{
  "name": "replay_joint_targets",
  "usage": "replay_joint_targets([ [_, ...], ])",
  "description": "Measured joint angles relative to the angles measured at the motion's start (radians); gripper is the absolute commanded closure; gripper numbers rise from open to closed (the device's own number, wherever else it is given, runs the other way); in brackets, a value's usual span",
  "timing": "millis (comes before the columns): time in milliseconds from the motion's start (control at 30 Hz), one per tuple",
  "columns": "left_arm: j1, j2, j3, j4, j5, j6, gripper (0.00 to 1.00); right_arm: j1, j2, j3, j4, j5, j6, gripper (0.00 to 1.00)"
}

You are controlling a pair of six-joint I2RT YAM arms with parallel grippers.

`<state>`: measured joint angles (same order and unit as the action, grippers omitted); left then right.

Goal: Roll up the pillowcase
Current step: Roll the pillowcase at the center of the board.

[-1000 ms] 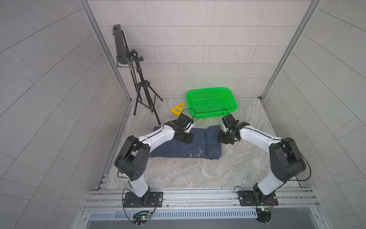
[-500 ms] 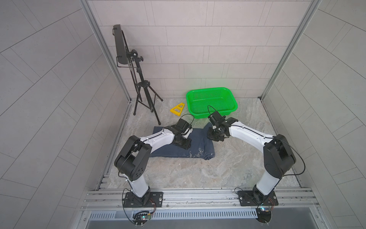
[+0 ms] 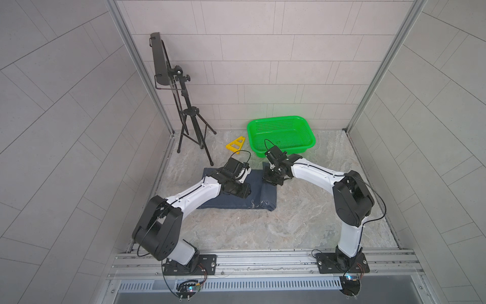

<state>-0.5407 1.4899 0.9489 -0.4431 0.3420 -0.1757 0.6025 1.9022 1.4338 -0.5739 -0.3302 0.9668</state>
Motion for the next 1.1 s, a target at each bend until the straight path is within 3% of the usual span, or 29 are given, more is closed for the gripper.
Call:
replay_joint_targets([
  [267, 0.0, -0.067, -0.019, 0.02, 0.038, -0.061, 0.52, 0.023, 0.084, 0.026, 0.081, -0.079, 0.013, 0.79],
  [633, -0.08, -0.056, -0.042, 0.121, 0.058, -0.151, 0.53, -0.023, 0.113, 0.035, 0.196, -0.18, -0.002, 0.68],
  [1100, -0.143, 0.075, -0.041, 0.189, 0.021, -0.127, 0.56, -0.111, 0.127, 0.04, 0.33, -0.265, -0.017, 0.74],
])
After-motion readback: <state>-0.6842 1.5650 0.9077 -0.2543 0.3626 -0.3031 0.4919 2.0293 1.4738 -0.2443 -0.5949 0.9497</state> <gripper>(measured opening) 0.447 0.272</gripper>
